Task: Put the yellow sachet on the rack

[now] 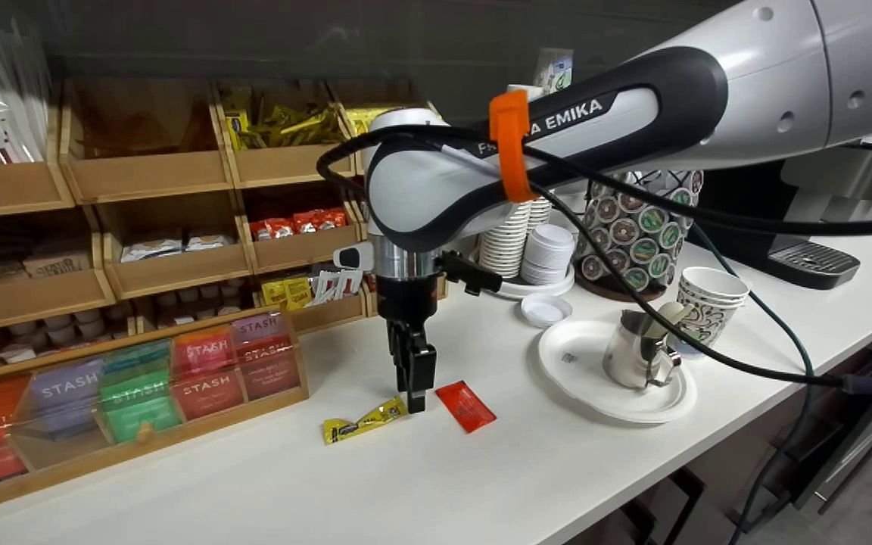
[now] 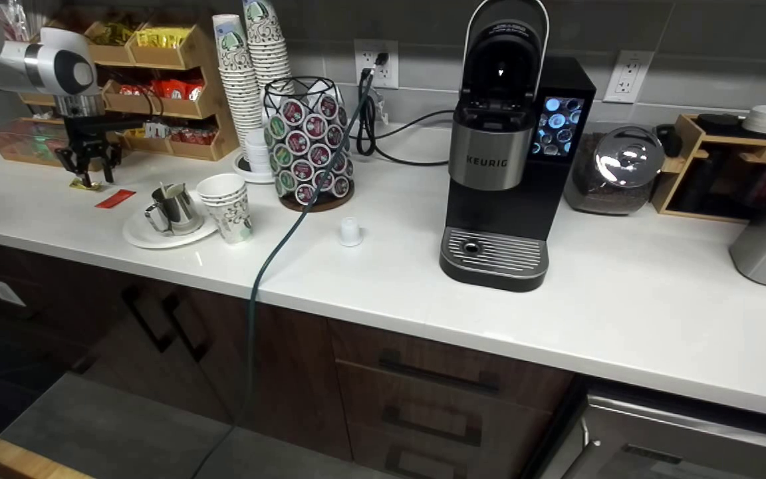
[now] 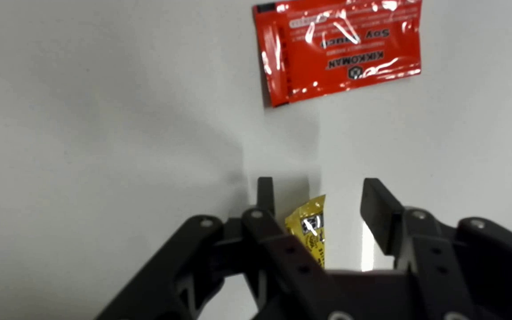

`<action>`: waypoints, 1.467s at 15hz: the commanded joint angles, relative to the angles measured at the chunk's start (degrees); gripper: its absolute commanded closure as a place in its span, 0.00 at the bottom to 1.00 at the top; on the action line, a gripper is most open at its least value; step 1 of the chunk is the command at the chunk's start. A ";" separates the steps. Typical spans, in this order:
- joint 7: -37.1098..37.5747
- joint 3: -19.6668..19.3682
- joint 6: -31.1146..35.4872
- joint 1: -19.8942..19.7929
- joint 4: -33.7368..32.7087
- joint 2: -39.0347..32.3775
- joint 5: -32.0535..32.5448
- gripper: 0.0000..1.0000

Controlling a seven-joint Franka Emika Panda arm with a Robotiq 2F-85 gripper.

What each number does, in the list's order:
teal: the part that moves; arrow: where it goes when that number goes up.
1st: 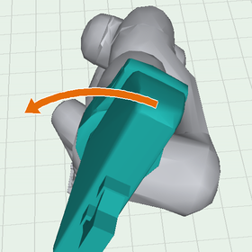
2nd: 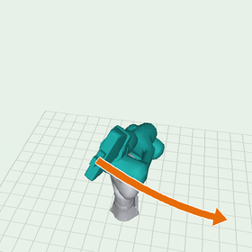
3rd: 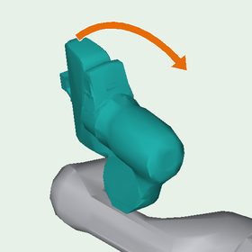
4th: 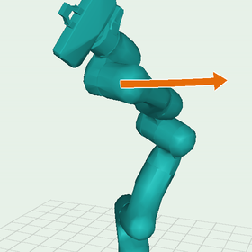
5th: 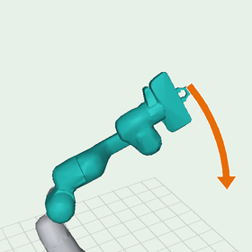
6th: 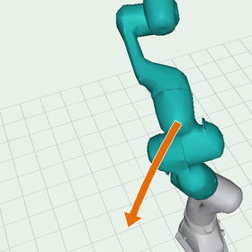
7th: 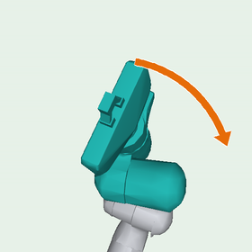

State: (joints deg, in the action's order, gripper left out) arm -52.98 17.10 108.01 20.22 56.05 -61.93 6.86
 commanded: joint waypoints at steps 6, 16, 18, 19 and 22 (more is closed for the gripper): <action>0.34 -1.09 -5.04 2.70 -11.47 -6.96 -1.35 0.55; 0.43 0.20 -6.29 3.83 -13.57 -7.48 -1.03 1.00; 0.07 0.40 -5.36 4.12 -13.04 -6.70 -0.71 1.00; -0.49 0.17 -3.41 4.60 -12.21 -5.54 0.23 1.00; 2.90 -2.31 4.63 6.37 -8.91 -1.21 4.15 1.00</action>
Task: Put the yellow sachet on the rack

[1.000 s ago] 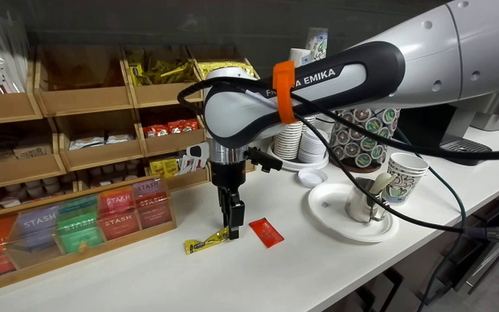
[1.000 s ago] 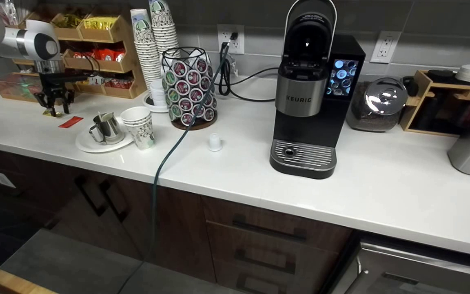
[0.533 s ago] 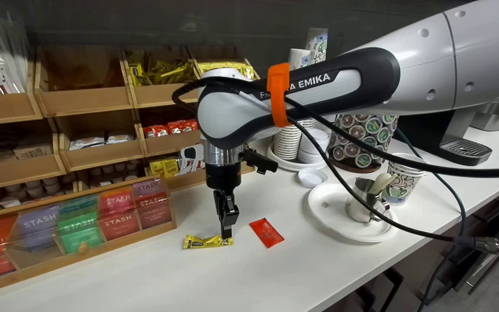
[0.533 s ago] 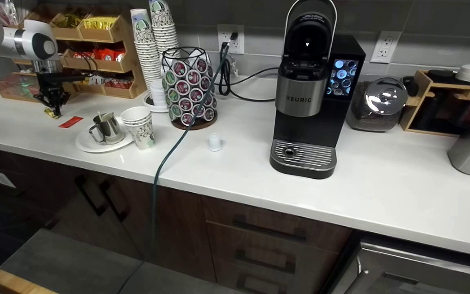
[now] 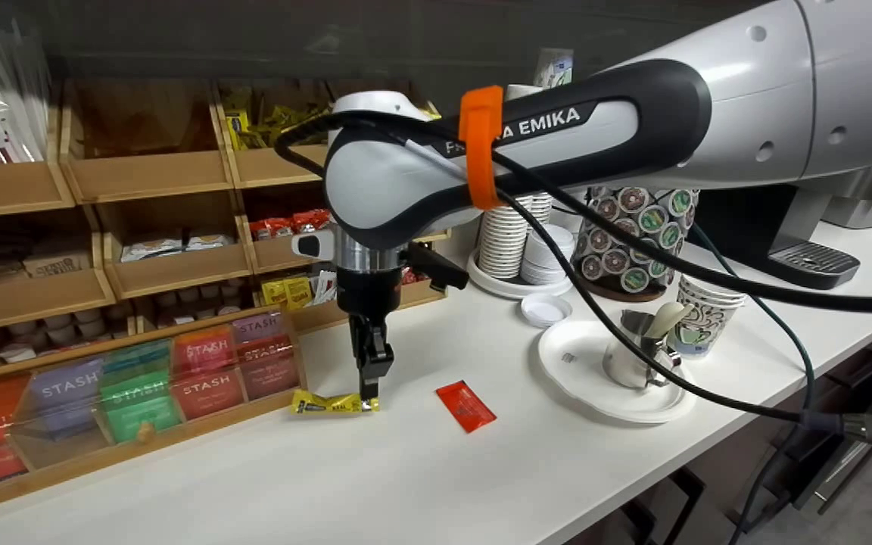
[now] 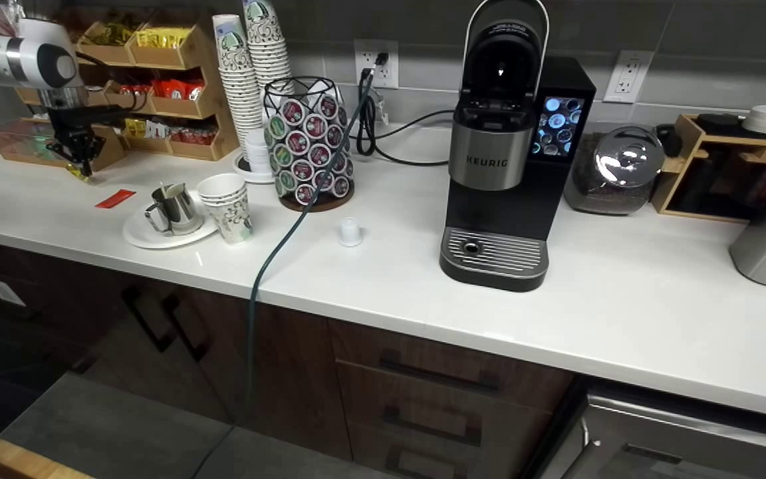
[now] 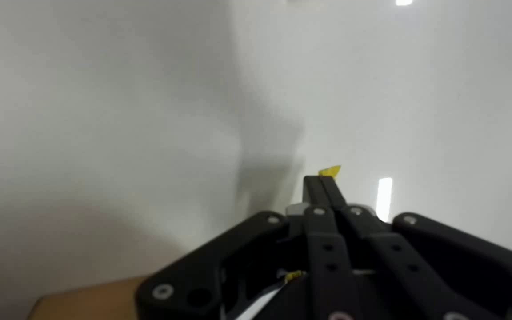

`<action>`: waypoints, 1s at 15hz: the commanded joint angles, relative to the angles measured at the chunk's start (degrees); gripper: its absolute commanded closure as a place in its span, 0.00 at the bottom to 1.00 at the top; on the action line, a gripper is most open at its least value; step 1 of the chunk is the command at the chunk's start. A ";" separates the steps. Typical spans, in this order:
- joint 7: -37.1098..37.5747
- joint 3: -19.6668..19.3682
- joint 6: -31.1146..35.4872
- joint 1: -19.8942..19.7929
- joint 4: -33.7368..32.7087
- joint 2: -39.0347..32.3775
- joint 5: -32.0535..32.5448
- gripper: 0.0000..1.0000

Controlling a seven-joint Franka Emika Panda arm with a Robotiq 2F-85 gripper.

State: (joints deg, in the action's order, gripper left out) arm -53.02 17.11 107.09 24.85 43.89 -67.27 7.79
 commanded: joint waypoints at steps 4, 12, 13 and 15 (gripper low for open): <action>10.52 -4.48 18.58 1.51 8.96 9.47 4.83 1.00; 14.88 -5.01 30.44 -1.43 16.61 14.08 3.53 1.00; 14.06 -4.30 31.44 -1.82 18.00 14.81 3.21 1.00; 11.95 -1.97 34.96 -2.62 22.13 17.37 2.29 1.00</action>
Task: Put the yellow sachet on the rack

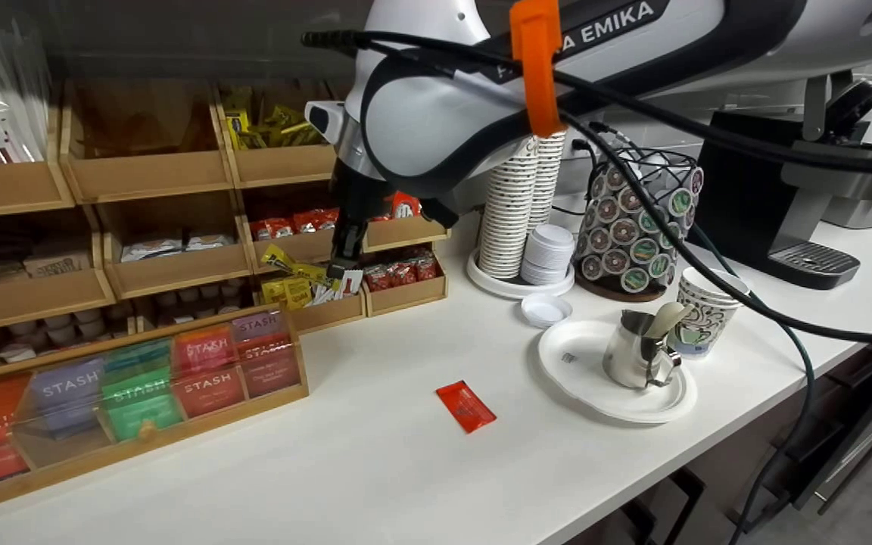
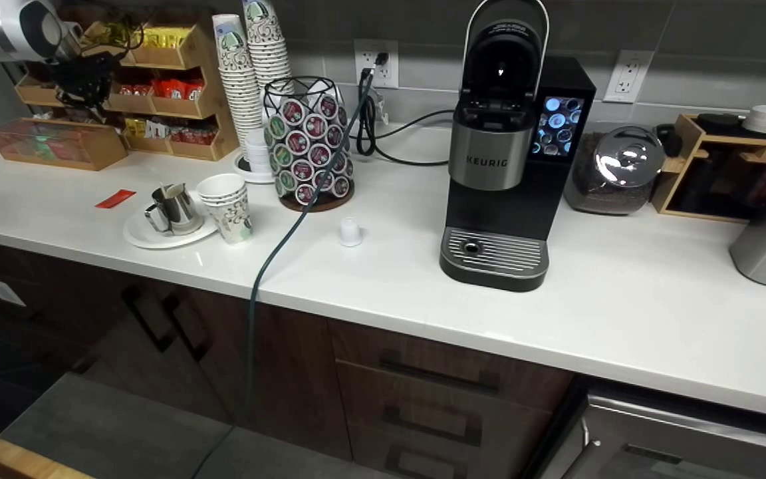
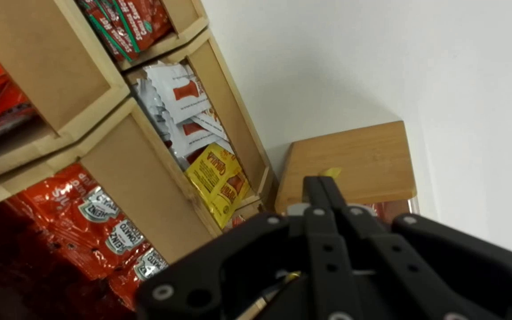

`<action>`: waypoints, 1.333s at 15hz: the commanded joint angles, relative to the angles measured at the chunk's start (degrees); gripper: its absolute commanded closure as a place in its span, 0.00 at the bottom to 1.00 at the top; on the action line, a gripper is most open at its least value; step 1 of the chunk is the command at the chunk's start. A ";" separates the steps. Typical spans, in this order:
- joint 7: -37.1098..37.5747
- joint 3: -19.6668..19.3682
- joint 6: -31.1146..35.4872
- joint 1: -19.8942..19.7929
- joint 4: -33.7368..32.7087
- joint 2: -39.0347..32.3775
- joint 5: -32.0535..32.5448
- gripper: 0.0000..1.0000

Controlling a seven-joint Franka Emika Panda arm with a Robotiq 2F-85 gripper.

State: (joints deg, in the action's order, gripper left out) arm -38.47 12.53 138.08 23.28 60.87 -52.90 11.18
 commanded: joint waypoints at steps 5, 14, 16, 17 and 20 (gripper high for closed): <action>-3.46 7.78 11.44 -3.25 18.00 9.84 -2.36 1.00; 12.63 3.68 53.09 -4.49 42.43 23.29 -2.40 1.00; 18.66 1.15 63.45 -4.63 46.15 24.97 0.15 1.00; 20.09 -0.10 68.37 -4.45 47.46 25.65 -0.28 1.00; 19.55 -1.92 68.07 -3.35 44.10 23.56 0.46 0.99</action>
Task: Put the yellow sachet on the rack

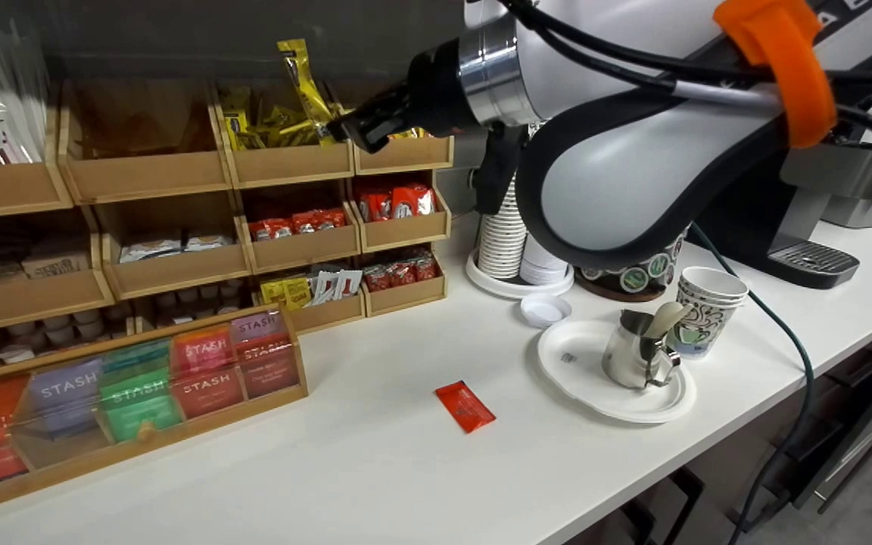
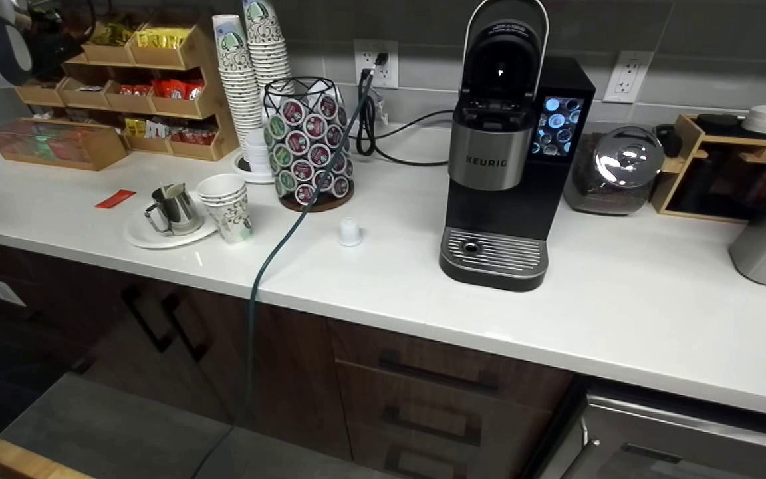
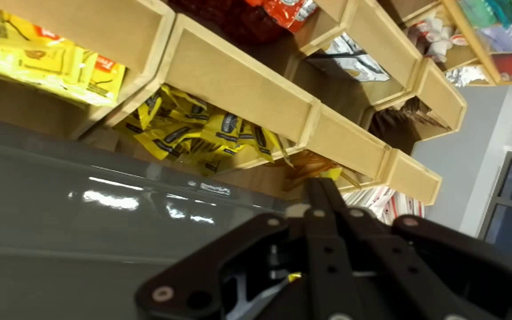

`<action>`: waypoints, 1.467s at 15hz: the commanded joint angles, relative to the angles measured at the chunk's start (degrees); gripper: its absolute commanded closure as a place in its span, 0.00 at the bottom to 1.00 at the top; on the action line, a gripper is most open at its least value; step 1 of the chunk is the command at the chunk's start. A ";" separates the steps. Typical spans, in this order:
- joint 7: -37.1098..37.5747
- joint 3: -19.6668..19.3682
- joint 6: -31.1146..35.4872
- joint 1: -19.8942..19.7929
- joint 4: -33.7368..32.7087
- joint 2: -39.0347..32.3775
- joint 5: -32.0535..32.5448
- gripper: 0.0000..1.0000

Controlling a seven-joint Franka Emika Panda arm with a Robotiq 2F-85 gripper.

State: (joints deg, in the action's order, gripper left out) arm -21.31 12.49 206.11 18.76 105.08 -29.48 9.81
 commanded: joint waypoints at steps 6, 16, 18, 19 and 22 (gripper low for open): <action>-0.34 -4.75 -2.59 4.43 -8.71 -2.34 -7.16 1.00; 7.74 -2.84 -21.85 1.93 -37.89 -16.46 -8.91 1.00; 8.87 -3.04 -21.35 2.23 -43.57 -20.72 -8.88 1.00; 9.51 -3.99 -20.81 3.08 -46.33 -22.66 -8.88 1.00; 9.80 -5.83 -21.53 5.02 -54.58 -28.09 -8.66 1.00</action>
State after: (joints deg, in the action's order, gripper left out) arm -12.42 8.79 185.66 21.15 61.76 -50.34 1.82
